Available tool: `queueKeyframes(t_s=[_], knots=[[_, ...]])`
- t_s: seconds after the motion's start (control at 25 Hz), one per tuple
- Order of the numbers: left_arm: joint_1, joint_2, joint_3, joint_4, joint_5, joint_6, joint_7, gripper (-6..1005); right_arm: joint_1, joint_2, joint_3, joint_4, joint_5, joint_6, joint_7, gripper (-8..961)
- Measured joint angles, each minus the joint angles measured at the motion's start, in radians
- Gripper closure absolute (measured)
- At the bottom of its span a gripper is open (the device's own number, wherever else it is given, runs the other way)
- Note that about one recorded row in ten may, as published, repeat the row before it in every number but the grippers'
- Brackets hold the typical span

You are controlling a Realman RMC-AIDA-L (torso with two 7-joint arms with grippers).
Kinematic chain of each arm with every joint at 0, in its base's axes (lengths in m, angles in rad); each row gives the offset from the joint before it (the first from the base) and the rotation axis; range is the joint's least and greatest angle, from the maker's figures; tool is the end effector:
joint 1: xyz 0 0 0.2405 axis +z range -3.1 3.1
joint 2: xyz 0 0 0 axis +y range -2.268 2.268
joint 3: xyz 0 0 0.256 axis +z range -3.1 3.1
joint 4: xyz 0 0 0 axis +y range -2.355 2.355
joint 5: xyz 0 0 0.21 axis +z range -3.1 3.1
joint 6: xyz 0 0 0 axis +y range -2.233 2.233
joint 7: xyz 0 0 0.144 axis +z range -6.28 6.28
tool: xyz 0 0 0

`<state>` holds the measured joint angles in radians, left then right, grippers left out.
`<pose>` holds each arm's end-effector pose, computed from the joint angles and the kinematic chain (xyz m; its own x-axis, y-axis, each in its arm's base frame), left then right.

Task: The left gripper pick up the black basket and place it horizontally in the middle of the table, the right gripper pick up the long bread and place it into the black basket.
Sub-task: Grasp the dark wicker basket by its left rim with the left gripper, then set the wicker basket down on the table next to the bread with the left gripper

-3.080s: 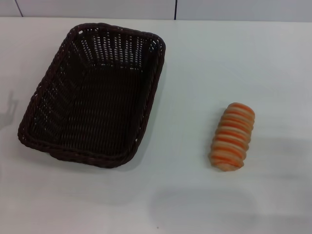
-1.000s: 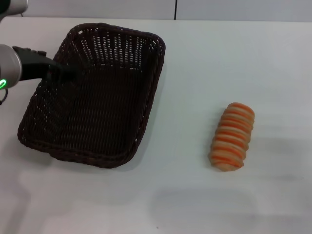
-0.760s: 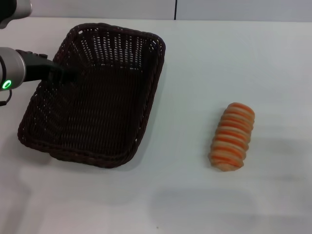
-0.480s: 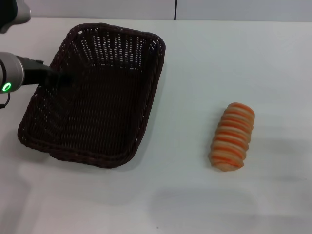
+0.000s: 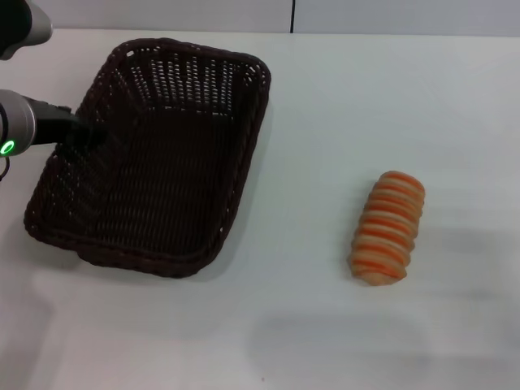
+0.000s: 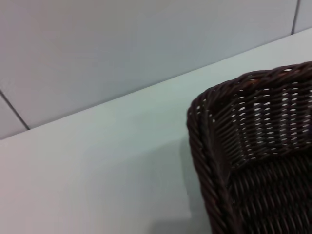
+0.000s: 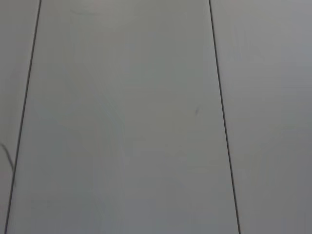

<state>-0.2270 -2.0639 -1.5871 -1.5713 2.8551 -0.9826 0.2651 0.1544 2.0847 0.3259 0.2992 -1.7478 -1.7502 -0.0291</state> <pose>-0.2394 0.3534 0.0393 0.7258 0.6576 0.2018 0.5163 -0.3268 -0.7916 0.3270 0.2100 0.0061 0.6608 0.3709 -0.6526 -0.7116 0.0331 -0.7018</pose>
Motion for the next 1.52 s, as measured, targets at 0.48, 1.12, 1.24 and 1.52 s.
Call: queueKeyframes(t_s=[0.48, 1.12, 1.24, 1.52], knots=[[-0.008, 0.002, -0.003, 0.005, -0.021, -0.024, 0.130, 679, 0.005, 0.000, -0.010, 0.003, -0.001, -0.008, 0.000, 145], [-0.172, 0.004, -0.288, 0.103, -0.441, -0.236, 0.619, 767, -0.001, 0.000, -0.010, 0.000, -0.001, -0.012, 0.000, 147], [-0.383, 0.006, -0.436, 0.258, -0.519, -0.465, 0.810, 785, -0.002, 0.000, -0.010, 0.000, -0.001, -0.012, 0.000, 148], [-0.462, 0.007, -0.442, 0.282, -0.523, -0.554, 0.871, 801, 0.002, 0.000, -0.010, -0.002, -0.001, -0.012, 0.000, 148]])
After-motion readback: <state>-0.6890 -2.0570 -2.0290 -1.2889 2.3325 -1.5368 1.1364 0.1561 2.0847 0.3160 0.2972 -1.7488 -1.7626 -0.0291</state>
